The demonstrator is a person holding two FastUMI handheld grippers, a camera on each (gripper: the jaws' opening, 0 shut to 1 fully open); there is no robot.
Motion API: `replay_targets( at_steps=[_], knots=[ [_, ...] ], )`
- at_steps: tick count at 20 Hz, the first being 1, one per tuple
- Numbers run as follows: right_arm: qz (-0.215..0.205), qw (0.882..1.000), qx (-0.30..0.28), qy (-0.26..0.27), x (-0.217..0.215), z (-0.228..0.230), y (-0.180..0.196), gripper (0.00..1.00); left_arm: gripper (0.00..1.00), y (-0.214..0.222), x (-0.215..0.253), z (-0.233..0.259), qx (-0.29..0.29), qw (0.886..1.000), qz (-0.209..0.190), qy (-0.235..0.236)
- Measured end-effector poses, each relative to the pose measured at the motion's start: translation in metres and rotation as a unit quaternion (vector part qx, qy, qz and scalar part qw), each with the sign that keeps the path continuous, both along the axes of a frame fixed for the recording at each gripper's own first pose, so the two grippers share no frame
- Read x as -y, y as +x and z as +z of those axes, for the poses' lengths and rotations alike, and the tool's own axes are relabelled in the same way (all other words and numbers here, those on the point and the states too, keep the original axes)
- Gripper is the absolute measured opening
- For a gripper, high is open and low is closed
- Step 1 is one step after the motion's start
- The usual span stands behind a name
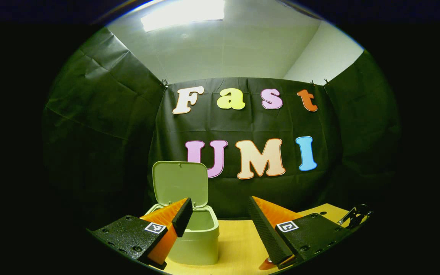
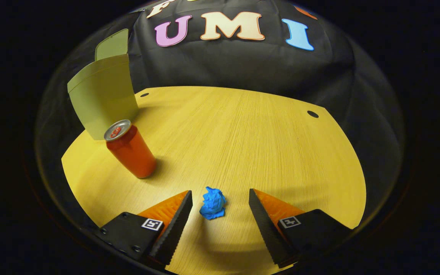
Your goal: Press the lid of the desktop garbage bin to open it, pick up the crumpled paper on the desktop and throw it into the bin, then pick up the pop can on the desktop and drop it into the bin, and finally close the garbage bin lid.
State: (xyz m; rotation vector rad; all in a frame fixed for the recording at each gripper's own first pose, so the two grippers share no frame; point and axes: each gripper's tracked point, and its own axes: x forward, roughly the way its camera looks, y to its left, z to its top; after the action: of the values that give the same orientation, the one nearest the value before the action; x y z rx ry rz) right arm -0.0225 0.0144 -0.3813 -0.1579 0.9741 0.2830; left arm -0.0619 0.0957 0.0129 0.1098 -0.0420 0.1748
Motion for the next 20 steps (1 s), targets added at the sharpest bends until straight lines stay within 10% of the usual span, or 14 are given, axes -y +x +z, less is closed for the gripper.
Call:
replay_targets(
  at_steps=[3,8,20],
  knots=[
    [0.007,1.000,-0.020,0.014,-0.007,-0.009,-0.004,0.80,0.92,-0.003,0.001,-0.002,-0.009,1.000,0.000,0.007],
    [0.008,0.999,-0.031,0.010,-0.009,-0.015,-0.005,0.14,0.92,-0.001,0.002,-0.006,-0.019,1.000,-0.005,-0.003],
    [0.041,0.983,0.169,0.057,-0.058,0.135,0.072,0.08,0.89,0.015,0.003,-0.017,-0.034,0.999,-0.015,-0.031]
  ],
)
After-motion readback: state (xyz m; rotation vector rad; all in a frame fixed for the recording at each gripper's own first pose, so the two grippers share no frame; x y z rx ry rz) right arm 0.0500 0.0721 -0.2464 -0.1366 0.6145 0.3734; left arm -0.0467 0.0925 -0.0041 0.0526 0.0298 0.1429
